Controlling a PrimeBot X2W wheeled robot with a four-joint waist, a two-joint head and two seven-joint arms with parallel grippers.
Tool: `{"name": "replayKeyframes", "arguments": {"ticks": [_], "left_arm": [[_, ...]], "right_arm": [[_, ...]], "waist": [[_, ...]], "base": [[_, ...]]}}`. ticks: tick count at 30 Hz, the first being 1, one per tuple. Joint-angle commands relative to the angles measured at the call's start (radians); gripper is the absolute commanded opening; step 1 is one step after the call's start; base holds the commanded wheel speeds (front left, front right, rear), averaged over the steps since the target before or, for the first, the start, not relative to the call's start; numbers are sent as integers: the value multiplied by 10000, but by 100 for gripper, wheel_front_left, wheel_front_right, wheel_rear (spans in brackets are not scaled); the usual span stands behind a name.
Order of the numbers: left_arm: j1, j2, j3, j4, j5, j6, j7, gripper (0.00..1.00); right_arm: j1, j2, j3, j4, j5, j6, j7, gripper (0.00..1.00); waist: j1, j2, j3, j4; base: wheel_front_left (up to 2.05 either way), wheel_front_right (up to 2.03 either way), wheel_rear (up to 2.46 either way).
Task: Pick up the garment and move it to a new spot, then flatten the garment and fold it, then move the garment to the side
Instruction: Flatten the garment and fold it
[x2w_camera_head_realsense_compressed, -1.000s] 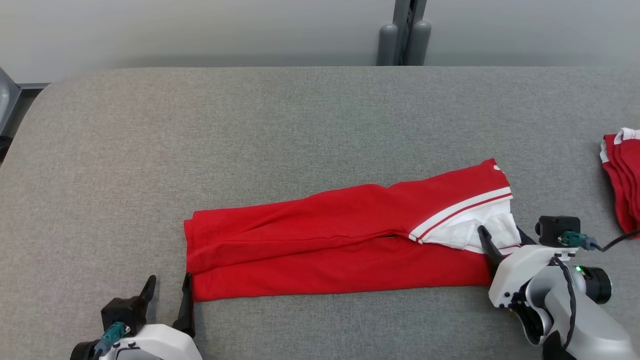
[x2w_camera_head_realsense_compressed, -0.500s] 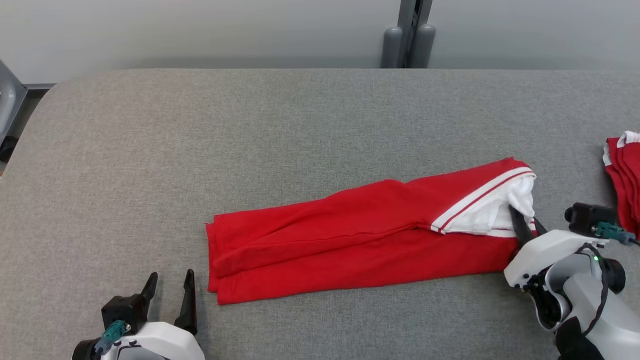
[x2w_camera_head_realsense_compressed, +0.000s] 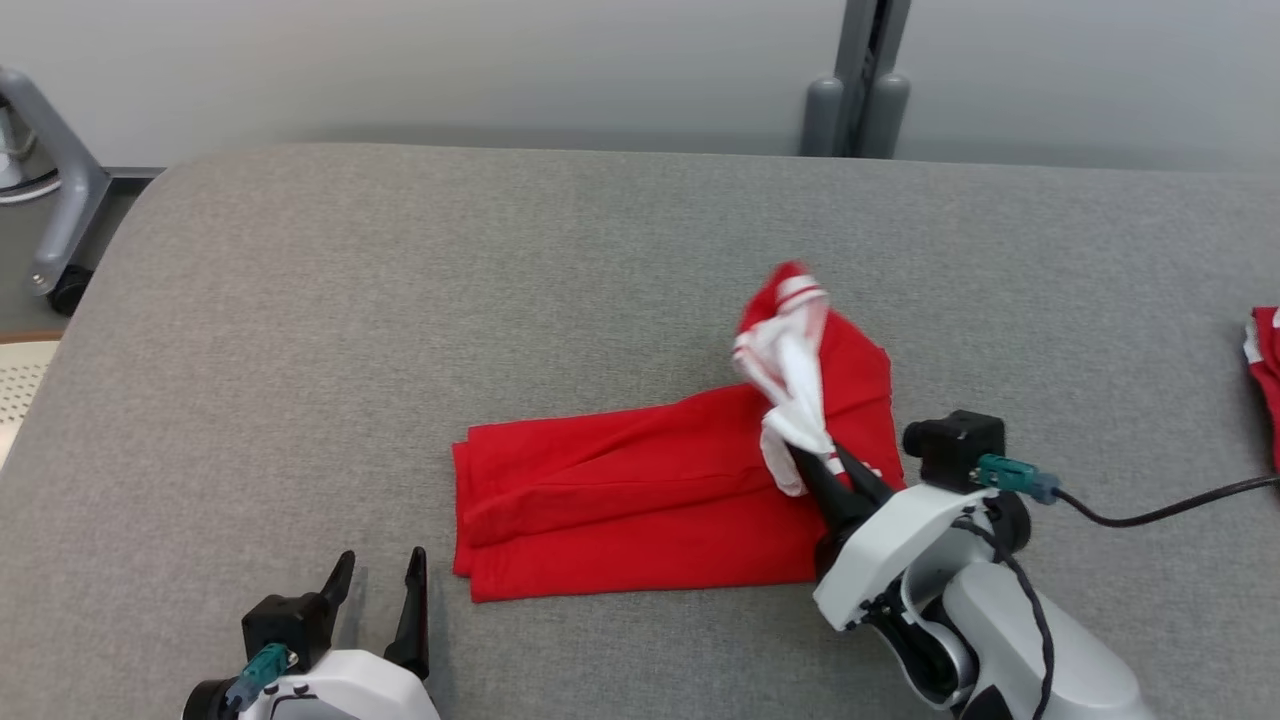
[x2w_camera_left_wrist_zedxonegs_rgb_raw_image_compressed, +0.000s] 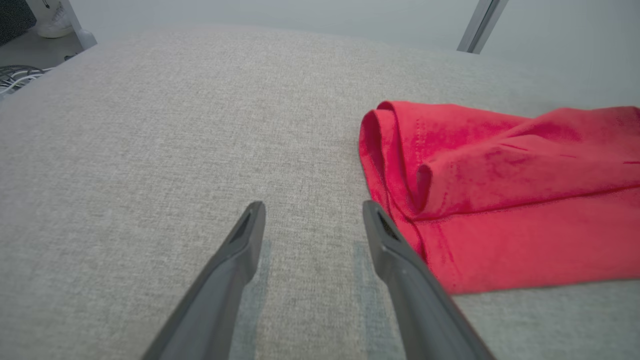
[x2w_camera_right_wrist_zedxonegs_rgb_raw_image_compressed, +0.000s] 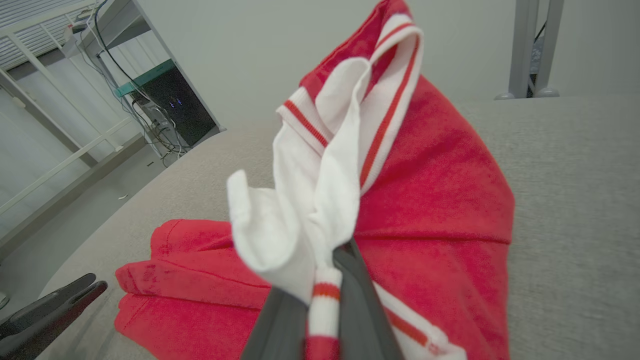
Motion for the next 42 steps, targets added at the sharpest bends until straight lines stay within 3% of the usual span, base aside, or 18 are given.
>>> {"name": "replayKeyframes", "arguments": {"ticks": [1,8,15,16,17,18,22,25,35,42], "left_arm": [[51,42,-141,-23,-88,41,3,100],[45,39,-592,-31,-287,137,5,100],[20,40,-960,-11,-398,221,5,100],[30,40,-974,-5,-412,237,5,100],[36,37,-988,0,-423,231,5,100],[33,34,-981,3,-409,249,5,100],[-22,34,-853,-93,-358,317,5,100],[-76,37,-715,-213,-276,339,5,100],[-218,43,-99,-797,216,324,5,100],[123,42,380,-1054,570,321,5,100]], "right_arm": [[71,19,173,-193,166,0,111,0],[-341,361,1015,-133,332,0,414,0],[-838,625,1554,784,644,0,191,0],[-925,628,1566,1000,644,0,99,49],[-1017,640,1598,1154,617,0,-37,49],[-1067,653,1570,1212,753,0,-185,100],[-1180,644,1353,1278,1103,0,-585,100],[-1266,634,589,1521,839,0,-705,100],[343,549,-3980,267,-2488,0,-704,100],[1660,666,-5239,-469,-4015,0,-707,100]], "waist": [[0,0,-33,402],[0,0,29,1391],[0,0,86,2189],[0,0,82,2220],[0,0,82,2240],[0,0,82,2245],[0,0,54,1973],[0,0,39,1609],[0,0,-4,305],[0,0,-314,-434]], "base": [[0,0,0],[0,0,0],[0,0,0],[0,0,0],[0,0,0],[0,0,0],[0,0,0],[0,0,0],[0,0,0],[0,0,0]]}}
